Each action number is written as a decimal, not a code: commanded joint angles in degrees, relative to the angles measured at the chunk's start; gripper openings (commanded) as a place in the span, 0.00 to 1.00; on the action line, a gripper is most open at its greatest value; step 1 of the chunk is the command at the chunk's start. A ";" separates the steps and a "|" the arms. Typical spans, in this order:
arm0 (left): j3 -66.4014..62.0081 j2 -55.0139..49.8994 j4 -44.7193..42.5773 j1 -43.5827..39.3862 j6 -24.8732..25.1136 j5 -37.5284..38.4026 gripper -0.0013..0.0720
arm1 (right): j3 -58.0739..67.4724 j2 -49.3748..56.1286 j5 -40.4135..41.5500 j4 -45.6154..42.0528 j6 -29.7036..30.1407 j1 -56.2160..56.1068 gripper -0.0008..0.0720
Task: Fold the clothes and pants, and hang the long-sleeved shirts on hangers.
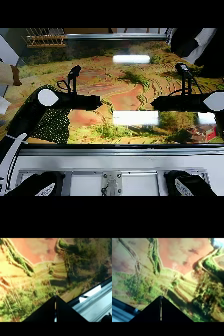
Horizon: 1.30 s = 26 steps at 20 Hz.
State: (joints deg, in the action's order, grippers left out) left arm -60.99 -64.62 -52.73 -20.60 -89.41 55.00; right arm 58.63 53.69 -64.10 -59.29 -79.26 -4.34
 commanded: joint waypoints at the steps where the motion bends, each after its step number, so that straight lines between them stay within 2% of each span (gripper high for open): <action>1: -0.04 0.02 0.00 -0.02 0.02 0.00 0.02 | 0.04 0.02 0.00 0.00 -0.02 -0.04 0.03; 8: -0.07 0.02 -0.28 0.00 0.07 -0.31 0.02 | 0.04 0.02 0.00 0.00 -0.02 -0.04 0.03; 9: -0.15 0.04 -1.75 0.39 0.09 -0.79 0.21 | 0.04 0.02 0.00 0.02 -0.02 -0.04 0.03; 10: -0.81 0.02 -4.15 1.33 0.02 -0.33 0.87 | 0.04 0.02 0.00 0.02 -0.02 -0.04 0.03; 11: -1.55 0.02 -6.64 2.93 -0.26 0.07 0.99 | 0.04 0.02 0.00 0.02 -0.02 -0.04 0.03; 13: -3.43 0.02 -14.38 7.87 -0.79 0.90 0.99 | 0.04 0.02 0.00 0.00 -0.02 -0.04 0.03; 16: -4.98 -0.90 -30.95 15.41 -6.47 -2.01 0.99 | 0.04 0.02 0.00 0.00 -0.02 -0.04 0.03; 18: -7.26 -5.07 -37.24 19.91 -7.34 -2.64 0.99 | 0.04 0.02 0.00 0.00 -0.02 -0.04 0.03; 19: -8.59 -8.09 -37.88 21.84 -7.34 -2.58 0.99 | 0.04 0.02 0.00 0.00 -0.02 -0.04 0.03; 20: -9.90 -11.13 -37.73 23.45 -7.34 -2.49 0.93 | 0.04 0.02 0.00 0.00 -0.02 -0.04 0.03; 26: -16.35 -28.55 -37.73 26.88 -7.54 -2.16 0.93 | 0.04 0.02 0.00 0.00 -0.02 -0.04 0.03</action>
State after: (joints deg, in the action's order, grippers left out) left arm -74.54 -86.11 -88.82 4.73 -96.49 52.58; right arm 58.63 53.69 -64.07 -59.29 -79.29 -4.34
